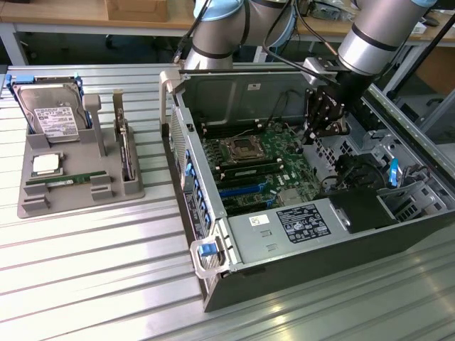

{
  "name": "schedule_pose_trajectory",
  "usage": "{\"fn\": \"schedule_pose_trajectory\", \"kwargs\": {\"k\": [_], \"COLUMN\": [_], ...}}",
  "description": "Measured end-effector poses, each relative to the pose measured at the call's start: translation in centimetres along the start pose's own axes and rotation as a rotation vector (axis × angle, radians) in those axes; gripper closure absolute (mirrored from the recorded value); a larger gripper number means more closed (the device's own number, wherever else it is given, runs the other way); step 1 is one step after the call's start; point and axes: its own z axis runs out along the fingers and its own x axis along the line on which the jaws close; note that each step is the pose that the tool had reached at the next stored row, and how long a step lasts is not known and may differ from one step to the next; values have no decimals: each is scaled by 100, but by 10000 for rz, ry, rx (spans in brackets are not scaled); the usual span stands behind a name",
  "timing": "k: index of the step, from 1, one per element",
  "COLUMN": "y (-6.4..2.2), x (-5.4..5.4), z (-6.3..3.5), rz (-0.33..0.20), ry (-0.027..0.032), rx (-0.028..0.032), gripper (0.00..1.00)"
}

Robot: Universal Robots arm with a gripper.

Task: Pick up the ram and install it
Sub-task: 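Press down the ram until it locks into place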

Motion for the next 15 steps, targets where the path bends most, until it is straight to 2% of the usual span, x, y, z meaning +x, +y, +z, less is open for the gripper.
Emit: {"fn": "schedule_pose_trajectory", "kwargs": {"k": [2, 3, 6, 10, 12, 15], "y": [0, -1, -1, -1, -5, -5], "x": [0, 0, 0, 0, 0, 0], "z": [0, 0, 0, 1, 1, 2], "rz": [37, 217, 935, 1983, 2460, 2841], "ry": [-4, -8, -40, -129, -142, -153], "rx": [0, 3, 14, 29, 38, 45], "gripper": [89, 89, 89, 89, 89, 89]}}
